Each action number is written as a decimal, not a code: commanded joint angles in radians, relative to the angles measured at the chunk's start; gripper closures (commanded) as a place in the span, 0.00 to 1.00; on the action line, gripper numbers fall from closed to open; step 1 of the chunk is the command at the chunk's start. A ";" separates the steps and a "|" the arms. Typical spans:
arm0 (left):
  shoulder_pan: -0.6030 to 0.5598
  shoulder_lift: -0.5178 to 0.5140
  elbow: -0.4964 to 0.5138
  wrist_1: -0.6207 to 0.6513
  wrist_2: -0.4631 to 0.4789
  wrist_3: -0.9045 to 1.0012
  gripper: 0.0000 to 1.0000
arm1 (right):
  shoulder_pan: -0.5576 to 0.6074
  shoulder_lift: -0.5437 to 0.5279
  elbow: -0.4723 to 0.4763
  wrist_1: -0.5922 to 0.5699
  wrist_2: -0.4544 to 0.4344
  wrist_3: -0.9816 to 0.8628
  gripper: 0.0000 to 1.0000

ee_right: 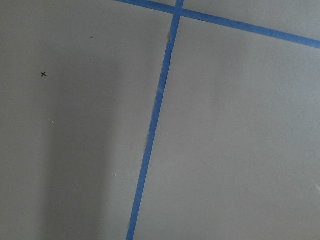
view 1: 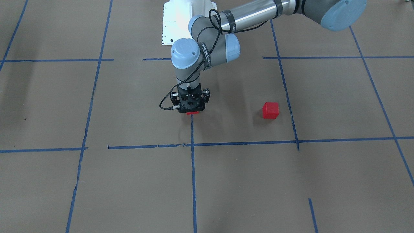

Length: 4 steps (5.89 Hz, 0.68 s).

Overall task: Form red blocks into L shape at center
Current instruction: 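Raise the left gripper and move it over the last red cube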

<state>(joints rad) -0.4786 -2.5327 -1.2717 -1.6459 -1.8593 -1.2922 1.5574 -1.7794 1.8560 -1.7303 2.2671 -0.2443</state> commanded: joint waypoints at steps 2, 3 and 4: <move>-0.050 0.099 -0.208 0.030 -0.003 0.017 0.00 | 0.000 0.000 0.005 0.000 0.000 0.002 0.01; -0.102 0.170 -0.292 0.049 -0.062 0.086 0.00 | 0.000 0.000 0.006 0.000 0.000 0.002 0.01; -0.177 0.265 -0.354 0.047 -0.158 0.138 0.00 | 0.000 0.000 0.006 0.000 0.000 0.002 0.01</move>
<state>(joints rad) -0.5910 -2.3520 -1.5587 -1.6024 -1.9391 -1.2051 1.5570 -1.7794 1.8616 -1.7303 2.2672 -0.2425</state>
